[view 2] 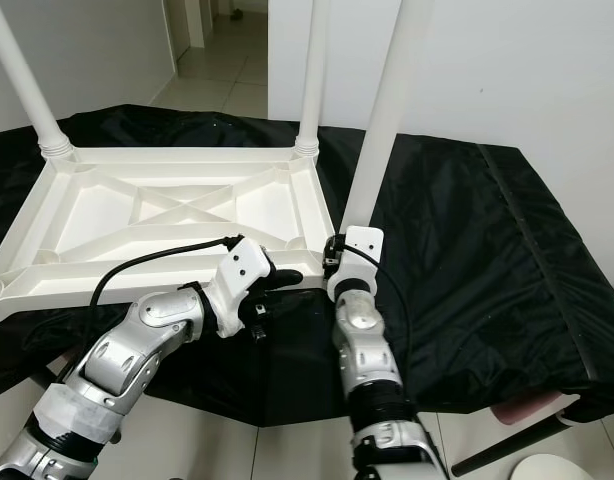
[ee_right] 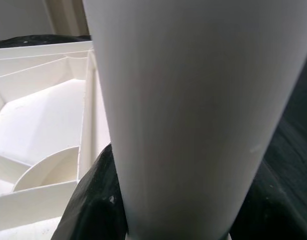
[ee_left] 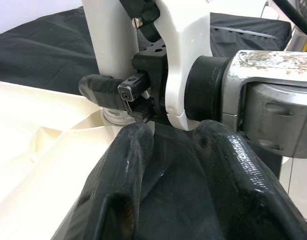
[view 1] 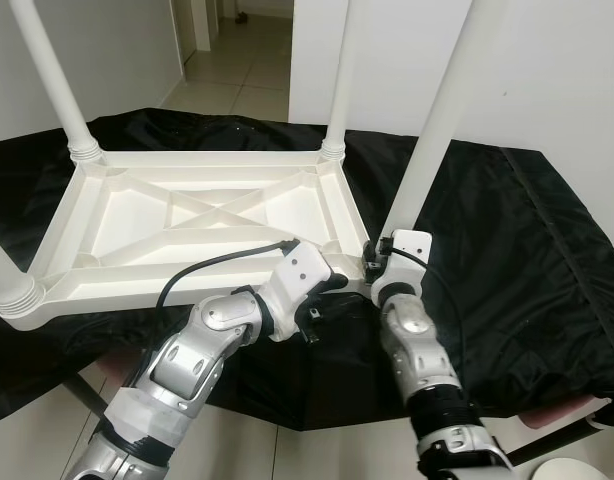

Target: Building children table

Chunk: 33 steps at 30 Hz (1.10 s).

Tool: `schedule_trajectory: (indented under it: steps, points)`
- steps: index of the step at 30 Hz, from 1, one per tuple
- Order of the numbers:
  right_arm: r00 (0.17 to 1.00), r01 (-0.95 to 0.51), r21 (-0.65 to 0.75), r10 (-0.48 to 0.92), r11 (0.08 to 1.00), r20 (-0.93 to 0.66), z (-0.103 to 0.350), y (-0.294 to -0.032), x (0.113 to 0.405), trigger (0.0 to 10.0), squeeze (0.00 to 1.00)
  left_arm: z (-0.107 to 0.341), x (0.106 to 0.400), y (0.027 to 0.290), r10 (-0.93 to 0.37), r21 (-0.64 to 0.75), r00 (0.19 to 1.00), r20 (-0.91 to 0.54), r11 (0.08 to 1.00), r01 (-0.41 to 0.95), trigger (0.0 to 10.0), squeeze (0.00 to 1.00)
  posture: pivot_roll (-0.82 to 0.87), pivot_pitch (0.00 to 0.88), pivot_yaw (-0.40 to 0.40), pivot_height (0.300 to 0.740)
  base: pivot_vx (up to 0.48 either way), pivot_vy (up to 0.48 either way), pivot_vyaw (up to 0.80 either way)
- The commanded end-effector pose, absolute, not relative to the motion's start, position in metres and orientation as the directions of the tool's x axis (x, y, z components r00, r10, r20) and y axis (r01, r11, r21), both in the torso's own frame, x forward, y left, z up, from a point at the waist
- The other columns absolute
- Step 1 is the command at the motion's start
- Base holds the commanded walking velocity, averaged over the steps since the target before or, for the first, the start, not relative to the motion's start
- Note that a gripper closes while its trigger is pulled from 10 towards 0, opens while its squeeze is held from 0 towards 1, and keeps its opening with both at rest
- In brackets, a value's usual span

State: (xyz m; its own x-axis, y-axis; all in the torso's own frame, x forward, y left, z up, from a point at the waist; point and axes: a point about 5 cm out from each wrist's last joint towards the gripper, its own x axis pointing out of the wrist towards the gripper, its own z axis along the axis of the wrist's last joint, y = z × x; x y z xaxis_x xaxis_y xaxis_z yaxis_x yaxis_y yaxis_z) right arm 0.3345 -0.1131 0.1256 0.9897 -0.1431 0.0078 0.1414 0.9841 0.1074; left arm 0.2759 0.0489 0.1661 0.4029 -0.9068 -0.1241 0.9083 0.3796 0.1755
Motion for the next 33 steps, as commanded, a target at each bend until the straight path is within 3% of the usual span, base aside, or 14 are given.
schedule_trajectory:
  steps: [1,5,6,18,19,28,33]
  points:
    - [0.992,0.120,0.132,-0.123,0.984,0.009,0.127,-0.115,0.332,10.0,0.00,0.165,0.273,0.048,-0.905,0.180,0.404,-0.131,0.379,0.908,10.0,0.00,0.06,0.000,-0.053,0.740,0.000,0.000,0.00]
    - [0.993,0.118,0.142,-0.121,0.983,0.008,0.129,-0.119,0.330,10.0,0.00,0.165,0.273,0.048,-0.904,0.178,0.407,-0.129,0.383,0.907,10.0,0.00,0.06,0.000,-0.053,0.740,0.000,0.000,0.00]
    - [0.992,0.122,0.151,-0.125,0.981,0.010,0.129,-0.119,0.330,10.0,1.00,0.165,0.273,0.048,-0.903,0.178,0.409,-0.128,0.385,0.906,10.0,0.00,0.06,0.000,-0.062,0.740,0.000,0.000,0.00]
    - [0.990,0.062,0.151,-0.080,0.987,0.118,0.145,-0.120,0.325,10.0,1.00,0.164,0.269,0.049,-0.899,0.179,0.420,-0.123,0.396,0.900,10.0,0.00,0.06,0.000,-0.081,0.740,0.000,0.000,0.00]
    - [0.989,0.055,0.150,-0.075,0.987,0.131,0.145,-0.124,0.321,10.0,0.00,0.164,0.271,0.051,-0.894,0.192,0.432,-0.119,0.407,0.893,10.0,0.00,0.05,0.002,-0.085,0.740,0.000,0.000,0.00]
    - [0.975,0.057,0.098,-0.076,0.994,0.209,0.140,-0.143,0.287,10.0,0.00,0.179,0.284,0.057,-0.846,0.138,0.533,0.011,0.530,0.837,10.0,0.00,0.02,0.025,-0.092,0.740,0.000,0.000,0.00]
    - [0.977,0.010,0.067,-0.024,0.998,0.213,0.135,-0.140,0.270,10.0,0.00,0.181,0.292,0.068,-0.819,0.146,0.574,0.013,0.570,0.809,10.0,0.00,0.01,0.027,-0.084,0.740,0.000,0.000,0.00]
